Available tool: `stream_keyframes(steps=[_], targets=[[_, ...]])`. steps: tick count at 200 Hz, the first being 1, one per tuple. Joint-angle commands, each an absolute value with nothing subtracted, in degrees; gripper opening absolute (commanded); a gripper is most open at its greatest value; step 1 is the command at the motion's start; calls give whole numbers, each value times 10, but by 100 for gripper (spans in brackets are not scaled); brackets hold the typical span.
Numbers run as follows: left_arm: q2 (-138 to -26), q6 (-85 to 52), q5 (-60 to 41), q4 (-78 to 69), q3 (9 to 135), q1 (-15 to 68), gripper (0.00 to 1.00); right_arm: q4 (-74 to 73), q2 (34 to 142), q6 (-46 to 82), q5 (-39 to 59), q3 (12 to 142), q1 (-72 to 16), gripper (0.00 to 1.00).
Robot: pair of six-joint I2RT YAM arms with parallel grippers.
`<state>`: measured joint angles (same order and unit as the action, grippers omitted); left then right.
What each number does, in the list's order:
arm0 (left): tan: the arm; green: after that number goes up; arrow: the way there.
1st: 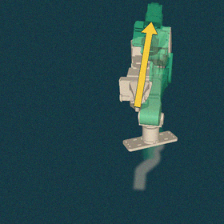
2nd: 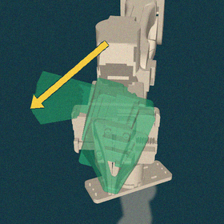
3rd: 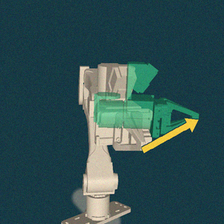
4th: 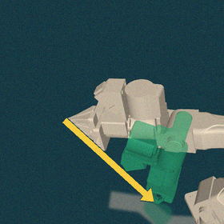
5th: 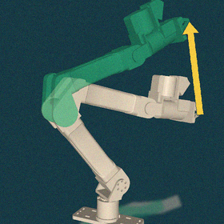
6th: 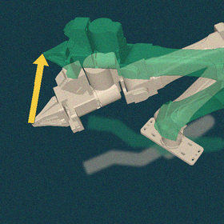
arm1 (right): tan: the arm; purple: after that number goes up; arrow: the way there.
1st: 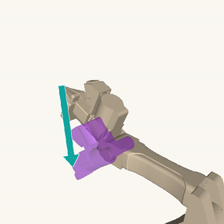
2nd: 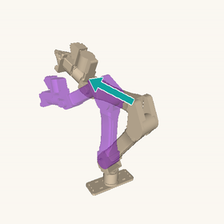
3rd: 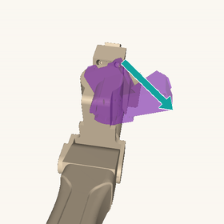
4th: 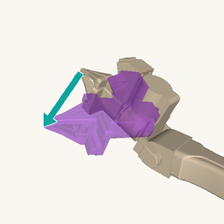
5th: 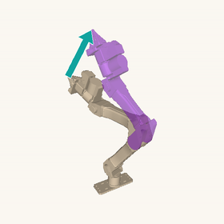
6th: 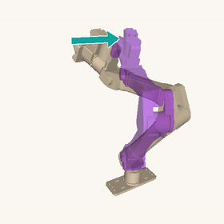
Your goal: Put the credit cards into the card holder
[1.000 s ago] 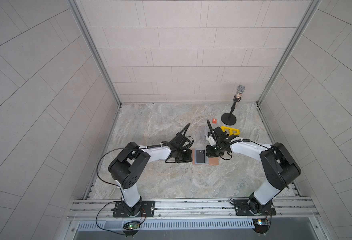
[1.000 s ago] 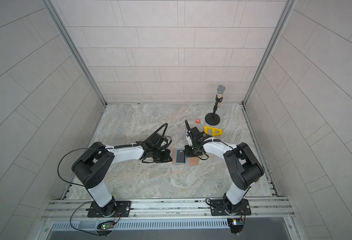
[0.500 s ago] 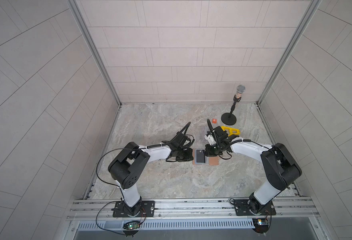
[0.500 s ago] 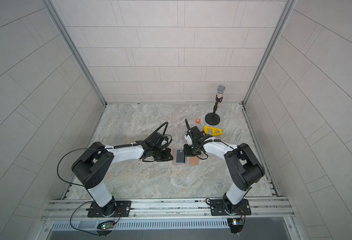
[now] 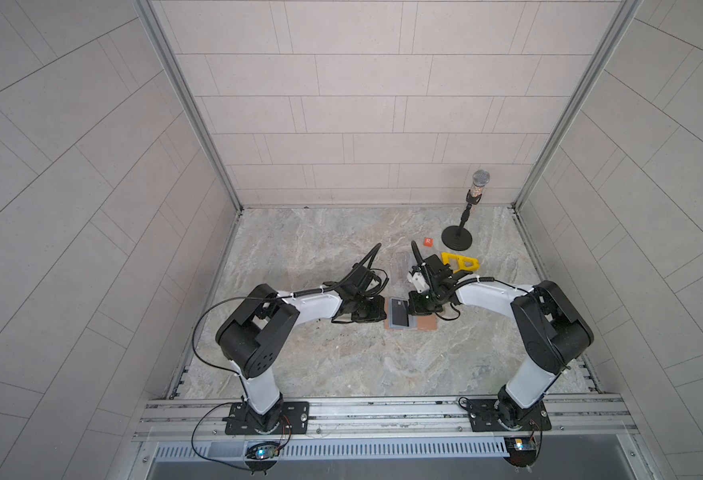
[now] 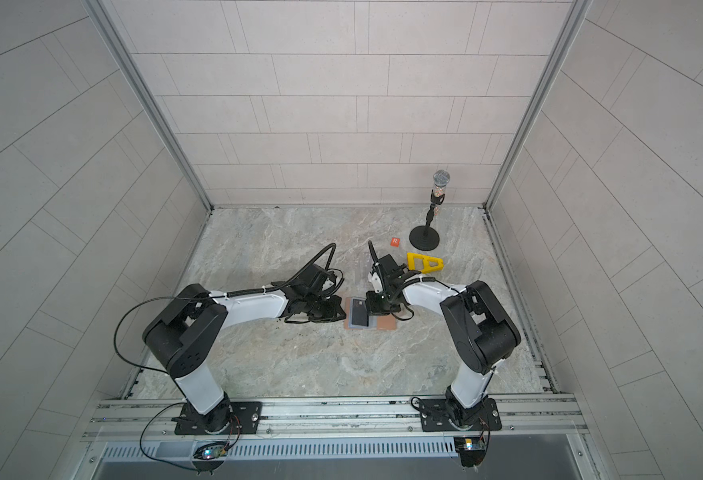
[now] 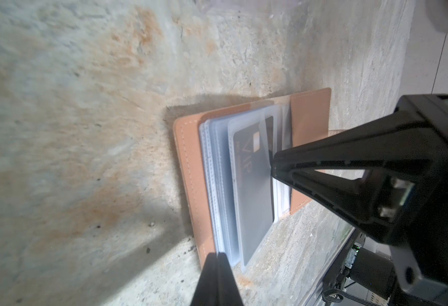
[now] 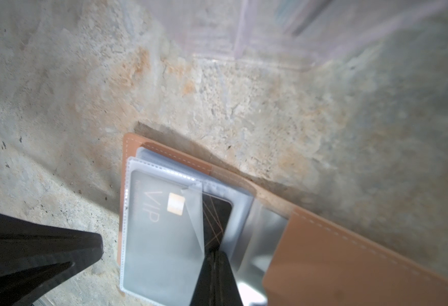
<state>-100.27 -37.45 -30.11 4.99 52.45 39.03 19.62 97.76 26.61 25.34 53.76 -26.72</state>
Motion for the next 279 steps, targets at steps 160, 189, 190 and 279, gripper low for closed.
stream_keyframes(steps=[160,189,190,279], targets=[[-1045,-381,-318,34,564,393,0,193,997,265,246,523,-270,3],[-1054,-384,-329,29,566,393,0,191,999,266,248,524,-270,3],[-1054,-385,-329,29,567,393,0,192,999,266,248,524,-270,3],[-1057,-399,-354,5,571,394,0,196,989,267,250,526,-270,5]])
